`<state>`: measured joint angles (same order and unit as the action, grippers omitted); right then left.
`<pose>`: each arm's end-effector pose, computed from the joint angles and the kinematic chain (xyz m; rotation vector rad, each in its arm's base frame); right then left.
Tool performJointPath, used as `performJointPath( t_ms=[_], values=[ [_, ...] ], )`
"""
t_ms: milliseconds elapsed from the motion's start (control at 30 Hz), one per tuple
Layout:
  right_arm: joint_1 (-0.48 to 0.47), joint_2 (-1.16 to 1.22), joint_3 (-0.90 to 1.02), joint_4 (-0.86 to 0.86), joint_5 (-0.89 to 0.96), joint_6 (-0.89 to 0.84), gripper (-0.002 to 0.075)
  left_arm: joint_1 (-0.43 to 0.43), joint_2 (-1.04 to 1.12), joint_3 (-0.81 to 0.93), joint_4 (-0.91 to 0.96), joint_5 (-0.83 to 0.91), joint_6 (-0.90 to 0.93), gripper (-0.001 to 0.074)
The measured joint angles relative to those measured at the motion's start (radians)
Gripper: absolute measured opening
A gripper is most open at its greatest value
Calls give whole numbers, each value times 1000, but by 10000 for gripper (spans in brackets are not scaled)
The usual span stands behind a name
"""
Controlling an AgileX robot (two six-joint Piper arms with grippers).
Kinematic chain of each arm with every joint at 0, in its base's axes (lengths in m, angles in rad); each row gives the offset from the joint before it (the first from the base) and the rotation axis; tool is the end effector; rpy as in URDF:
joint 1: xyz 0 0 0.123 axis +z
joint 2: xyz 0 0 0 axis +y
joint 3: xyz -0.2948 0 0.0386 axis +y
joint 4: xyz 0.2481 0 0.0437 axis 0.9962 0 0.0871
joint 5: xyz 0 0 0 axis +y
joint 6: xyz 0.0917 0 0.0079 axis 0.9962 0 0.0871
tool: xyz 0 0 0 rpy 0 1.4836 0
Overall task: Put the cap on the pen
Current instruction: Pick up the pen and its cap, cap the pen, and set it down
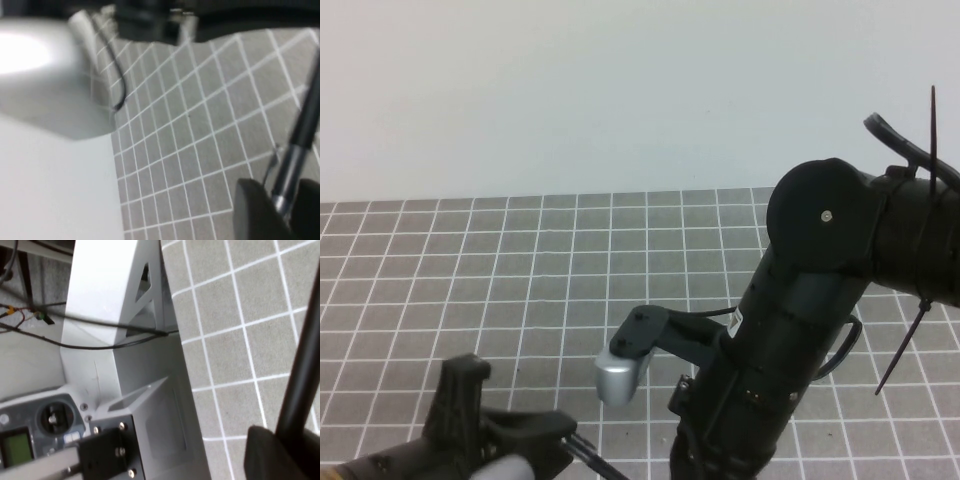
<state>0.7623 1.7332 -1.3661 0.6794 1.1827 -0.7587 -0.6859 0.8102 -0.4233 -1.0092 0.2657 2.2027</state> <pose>0.2148 0.2791 0.2861 -1.7348 2.3059 0.9587 0.1046 -0.1122 0.2715 1.7066 1.0510 0.1098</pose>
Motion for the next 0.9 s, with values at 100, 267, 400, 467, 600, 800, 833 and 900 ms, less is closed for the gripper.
performJointPath(
  t_ms=[100, 267, 400, 467, 600, 800, 833, 900],
  values=[
    [0, 0, 0, -73, -4, 77, -3, 0, 0, 0, 0, -38, -46, 423],
    [-22, -2, 0, -194, -62, 211, -3, 0, 0, 0, -26, -141, -110, 523],
    [-100, -2, 0, -223, -163, 295, -3, 0, 0, 0, -92, -221, -216, 444],
    [-151, 0, 2, -223, -219, 348, -3, 0, 0, 0, -169, -280, -278, 314],
    [-263, 28, 2, -223, -311, 490, -3, 0, 0, 0, -340, -397, -283, 7],
    [-340, 137, 2, -257, -324, 619, -3, 0, 0, -6, -602, -585, -283, 1],
    [-340, 150, 2, -271, -331, 629, -3, 0, 0, -11, -624, -604, -283, 1],
    [-337, 177, 2, -301, -350, 657, -3, 0, 0, -24, -680, -647, -283, 1]
  ],
)
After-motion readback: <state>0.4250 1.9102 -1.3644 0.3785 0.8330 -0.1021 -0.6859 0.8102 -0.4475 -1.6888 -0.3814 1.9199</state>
